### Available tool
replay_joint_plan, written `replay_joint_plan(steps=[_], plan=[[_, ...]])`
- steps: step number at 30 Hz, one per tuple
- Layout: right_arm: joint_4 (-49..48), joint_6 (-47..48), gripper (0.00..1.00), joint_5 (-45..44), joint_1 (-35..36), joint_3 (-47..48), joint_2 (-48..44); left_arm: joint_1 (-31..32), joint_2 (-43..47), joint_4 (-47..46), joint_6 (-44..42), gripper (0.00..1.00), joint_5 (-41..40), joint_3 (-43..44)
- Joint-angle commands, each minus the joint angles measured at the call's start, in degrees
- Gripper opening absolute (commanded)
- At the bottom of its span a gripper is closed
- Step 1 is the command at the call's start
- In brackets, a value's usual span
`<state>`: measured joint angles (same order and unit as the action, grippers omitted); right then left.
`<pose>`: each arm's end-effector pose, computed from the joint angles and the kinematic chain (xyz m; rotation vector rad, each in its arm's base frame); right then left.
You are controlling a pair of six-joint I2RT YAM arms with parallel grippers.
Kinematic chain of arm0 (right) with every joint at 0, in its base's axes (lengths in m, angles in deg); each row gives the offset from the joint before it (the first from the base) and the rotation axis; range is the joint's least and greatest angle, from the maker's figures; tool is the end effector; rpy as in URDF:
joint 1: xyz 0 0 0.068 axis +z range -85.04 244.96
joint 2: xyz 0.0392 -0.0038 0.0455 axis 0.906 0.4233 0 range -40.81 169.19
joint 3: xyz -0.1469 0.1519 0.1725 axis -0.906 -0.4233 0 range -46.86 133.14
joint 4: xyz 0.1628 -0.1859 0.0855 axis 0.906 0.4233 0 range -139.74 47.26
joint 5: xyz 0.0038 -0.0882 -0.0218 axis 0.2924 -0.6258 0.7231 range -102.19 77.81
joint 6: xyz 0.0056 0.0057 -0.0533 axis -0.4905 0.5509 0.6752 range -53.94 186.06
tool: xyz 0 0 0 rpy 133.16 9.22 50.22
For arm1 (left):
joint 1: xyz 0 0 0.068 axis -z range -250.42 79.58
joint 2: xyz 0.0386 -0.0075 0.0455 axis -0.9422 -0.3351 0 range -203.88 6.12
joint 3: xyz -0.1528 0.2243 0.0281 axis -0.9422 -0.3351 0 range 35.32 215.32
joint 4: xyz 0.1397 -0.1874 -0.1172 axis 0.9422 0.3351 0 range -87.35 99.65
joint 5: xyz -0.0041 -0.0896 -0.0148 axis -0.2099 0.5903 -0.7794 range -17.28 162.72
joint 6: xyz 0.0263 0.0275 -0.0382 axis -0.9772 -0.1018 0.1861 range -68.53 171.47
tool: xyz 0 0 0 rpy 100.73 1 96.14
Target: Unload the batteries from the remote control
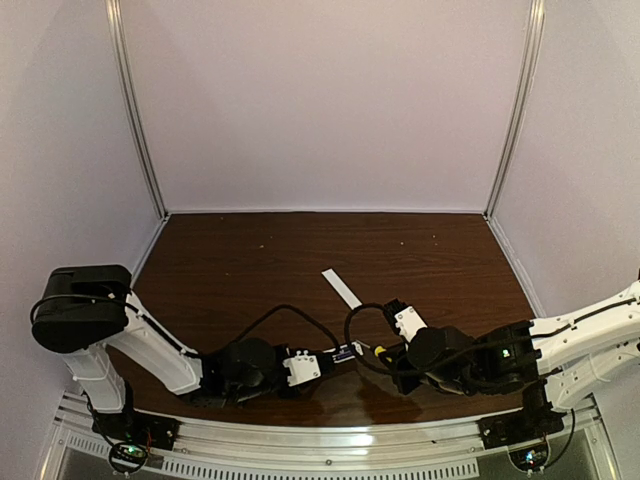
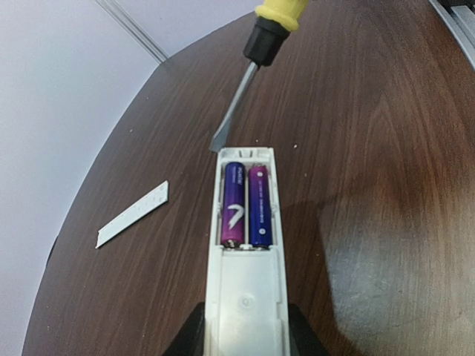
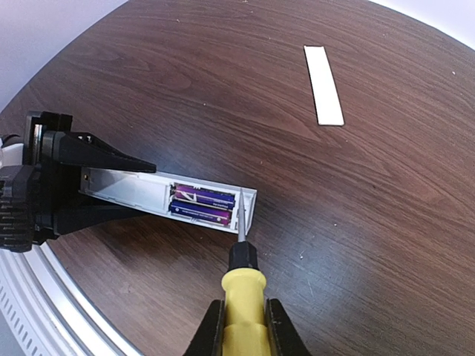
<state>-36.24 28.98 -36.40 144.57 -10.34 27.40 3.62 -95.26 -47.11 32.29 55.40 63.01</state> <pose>0.0571 0.2306 0.2055 -0.6532 2.2456 0.5553 0.0919 -0.2828 0.1102 1.2998 1.4974 -0.3243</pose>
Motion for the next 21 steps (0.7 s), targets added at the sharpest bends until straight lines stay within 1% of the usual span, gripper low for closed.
replay_joint_plan(steps=[1, 7, 13, 21], plan=[[-0.3, -1.0, 0.0, 0.8, -0.1, -0.1, 0.2, 0.1, -0.4, -4.0, -0.5, 0.0, 0.2, 1.4], [-0.1, -1.8, 0.0, 0.8, -0.1, -0.4, 0.5, 0.1, -0.3, -4.1, -0.5, 0.0, 0.2, 1.5], [1.2, -3.0, 0.0, -1.6, -0.1, -0.2, 0.4, 0.1, -0.3, -4.1, -0.4, 0.0, 0.5, 1.5], [0.3, -2.9, 0.0, -1.0, -0.1, 0.3, 2.2, 0.1, 0.2, -3.7, 0.1, 0.0, 1.2, 1.5]])
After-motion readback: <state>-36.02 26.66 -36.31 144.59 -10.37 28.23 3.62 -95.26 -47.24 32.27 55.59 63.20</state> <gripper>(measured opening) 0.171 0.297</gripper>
